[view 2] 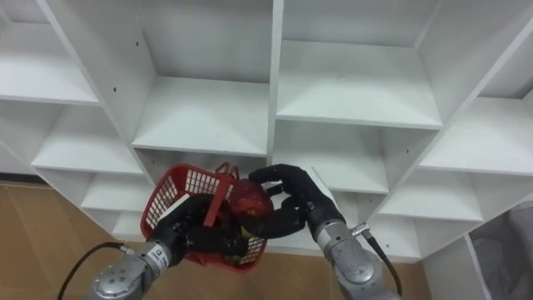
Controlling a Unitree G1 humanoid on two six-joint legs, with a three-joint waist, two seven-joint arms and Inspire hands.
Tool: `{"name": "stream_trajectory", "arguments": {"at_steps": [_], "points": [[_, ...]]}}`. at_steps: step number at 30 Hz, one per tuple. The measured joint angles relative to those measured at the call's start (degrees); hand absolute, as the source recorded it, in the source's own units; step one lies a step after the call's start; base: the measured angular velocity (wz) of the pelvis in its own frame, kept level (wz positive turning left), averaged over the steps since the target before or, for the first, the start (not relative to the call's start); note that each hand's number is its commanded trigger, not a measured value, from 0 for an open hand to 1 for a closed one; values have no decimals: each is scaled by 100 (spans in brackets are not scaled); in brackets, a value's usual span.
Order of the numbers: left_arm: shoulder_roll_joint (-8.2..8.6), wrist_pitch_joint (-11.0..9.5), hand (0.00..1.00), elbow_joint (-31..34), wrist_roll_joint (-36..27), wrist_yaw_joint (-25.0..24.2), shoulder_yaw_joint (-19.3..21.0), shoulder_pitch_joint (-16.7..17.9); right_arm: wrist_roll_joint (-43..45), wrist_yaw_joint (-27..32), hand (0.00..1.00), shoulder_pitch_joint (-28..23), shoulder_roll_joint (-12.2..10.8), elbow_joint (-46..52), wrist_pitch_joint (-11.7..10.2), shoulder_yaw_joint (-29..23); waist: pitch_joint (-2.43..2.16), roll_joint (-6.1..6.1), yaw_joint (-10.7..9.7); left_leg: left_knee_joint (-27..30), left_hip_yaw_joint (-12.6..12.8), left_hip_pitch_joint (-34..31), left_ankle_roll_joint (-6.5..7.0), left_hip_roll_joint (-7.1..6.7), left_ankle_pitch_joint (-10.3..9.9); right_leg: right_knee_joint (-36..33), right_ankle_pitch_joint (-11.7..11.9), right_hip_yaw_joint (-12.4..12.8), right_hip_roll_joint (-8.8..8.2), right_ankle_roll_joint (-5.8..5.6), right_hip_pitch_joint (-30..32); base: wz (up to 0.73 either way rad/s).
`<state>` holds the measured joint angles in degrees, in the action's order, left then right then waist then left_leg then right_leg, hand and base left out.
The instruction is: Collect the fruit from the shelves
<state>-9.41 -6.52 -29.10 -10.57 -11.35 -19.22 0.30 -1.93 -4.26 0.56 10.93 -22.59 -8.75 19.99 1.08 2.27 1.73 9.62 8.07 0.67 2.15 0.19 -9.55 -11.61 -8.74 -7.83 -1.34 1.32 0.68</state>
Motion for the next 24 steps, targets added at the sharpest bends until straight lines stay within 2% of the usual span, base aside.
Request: {"name": "stream_trajectory", "arguments": {"at_steps": [4,5,6,7,13,24], "points": [[-52,0,100,7,4,-63,-16,0,-2,-38,100,1,16,0,0,7,0,-1,-2,-2,0,1,0,1,0,0,0,-5,0,0,1,0],[-55,0,100,14,6,-64,-16,0,-2,-32,76,1,16,0,0,6,0,0,-7,-2,0,-3,-1,1,0,-5,0,-9,-1,0,8,0],[-57,0,100,19,7,-65,-16,0,-2,-25,67,1,16,0,0,5,-1,0,-7,-2,0,-7,-1,1,-1,-5,0,-10,-1,0,11,0],[-62,0,100,28,8,-66,-16,0,-2,-15,0,1,16,0,0,4,-1,0,-7,-3,0,-10,-1,1,-1,-5,0,-11,-1,0,15,0],[-105,3,100,88,8,-83,-16,1,2,-13,0,9,30,-1,-1,14,-3,-2,-13,0,0,-10,-2,2,-1,-7,1,-11,-1,1,11,0],[-63,4,100,256,7,-356,-20,0,69,-233,0,-15,43,-157,16,259,-10,-11,-14,3,0,-6,-2,2,-1,-13,1,-14,-2,2,8,0]]}}
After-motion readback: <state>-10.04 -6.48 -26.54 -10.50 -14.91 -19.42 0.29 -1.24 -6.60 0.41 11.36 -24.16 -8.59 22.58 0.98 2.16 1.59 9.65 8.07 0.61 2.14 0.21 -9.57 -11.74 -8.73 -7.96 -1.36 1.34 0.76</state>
